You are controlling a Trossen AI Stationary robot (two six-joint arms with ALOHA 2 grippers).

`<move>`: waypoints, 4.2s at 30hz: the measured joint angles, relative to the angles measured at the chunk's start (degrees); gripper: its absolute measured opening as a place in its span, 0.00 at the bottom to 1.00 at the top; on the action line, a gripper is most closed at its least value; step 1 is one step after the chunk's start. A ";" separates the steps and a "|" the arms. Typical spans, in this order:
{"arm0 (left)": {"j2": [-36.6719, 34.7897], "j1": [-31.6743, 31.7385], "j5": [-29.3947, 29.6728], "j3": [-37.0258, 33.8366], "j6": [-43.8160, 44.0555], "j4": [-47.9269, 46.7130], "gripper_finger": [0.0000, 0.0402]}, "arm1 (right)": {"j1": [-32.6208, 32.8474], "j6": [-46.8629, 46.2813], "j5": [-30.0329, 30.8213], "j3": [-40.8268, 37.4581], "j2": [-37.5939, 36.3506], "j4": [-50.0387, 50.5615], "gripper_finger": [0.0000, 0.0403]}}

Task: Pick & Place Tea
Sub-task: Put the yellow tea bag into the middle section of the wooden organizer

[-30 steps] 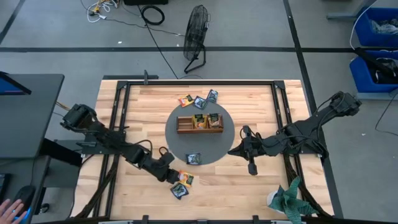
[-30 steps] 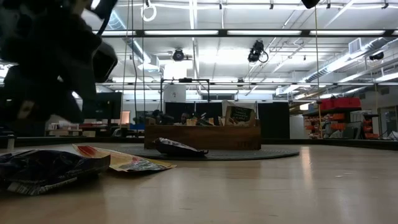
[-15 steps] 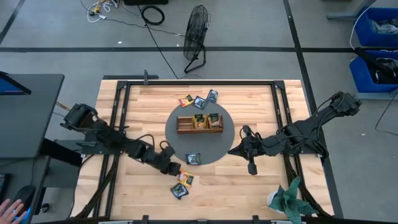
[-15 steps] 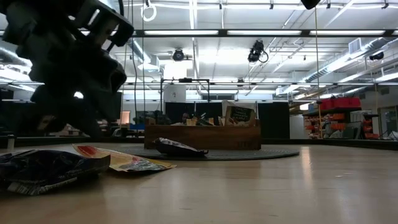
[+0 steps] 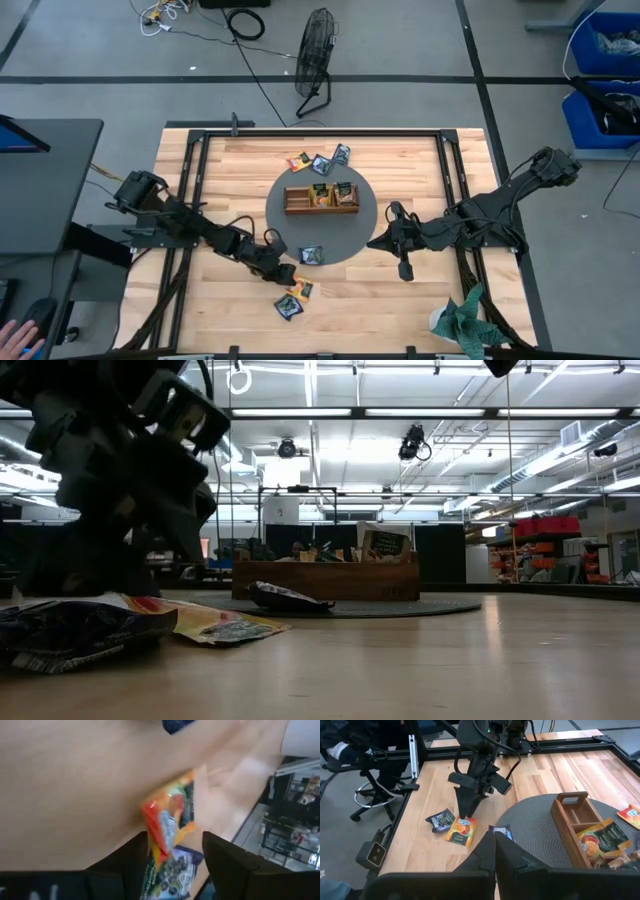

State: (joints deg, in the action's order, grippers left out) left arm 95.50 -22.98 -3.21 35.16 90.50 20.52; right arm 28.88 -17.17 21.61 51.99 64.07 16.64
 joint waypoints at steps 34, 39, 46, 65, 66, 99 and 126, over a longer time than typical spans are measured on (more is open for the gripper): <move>3.08 0.68 4.61 0.09 -2.18 12.91 0.01 | -1.14 0.00 1.97 0.00 0.00 -0.25 0.05; 3.08 0.71 11.97 0.11 -4.04 21.44 0.00 | -2.99 -0.49 2.00 0.00 -0.23 -4.27 0.06; 3.08 3.95 22.44 0.11 -13.64 37.75 0.00 | -7.77 -5.47 1.94 0.00 -2.34 -10.07 0.07; -2.25 20.87 16.47 0.48 -41.61 47.66 0.00 | -22.49 -18.14 -7.70 0.00 -5.75 -2.13 0.46; -2.46 21.44 16.04 0.48 -41.79 47.65 0.00 | -23.04 -18.13 -7.74 0.00 -5.75 -2.03 0.48; -3.01 28.35 9.38 0.48 -43.19 46.75 0.00 | -33.61 -13.64 -21.27 0.02 4.68 -11.73 0.40; -14.25 32.14 -0.45 0.42 -57.88 41.04 0.13 | -36.58 -0.63 -22.56 11.29 0.72 7.00 0.00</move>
State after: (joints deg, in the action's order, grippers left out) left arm 81.25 9.16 -3.66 35.57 32.62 61.56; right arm -7.69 -17.80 -0.95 63.28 64.79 23.64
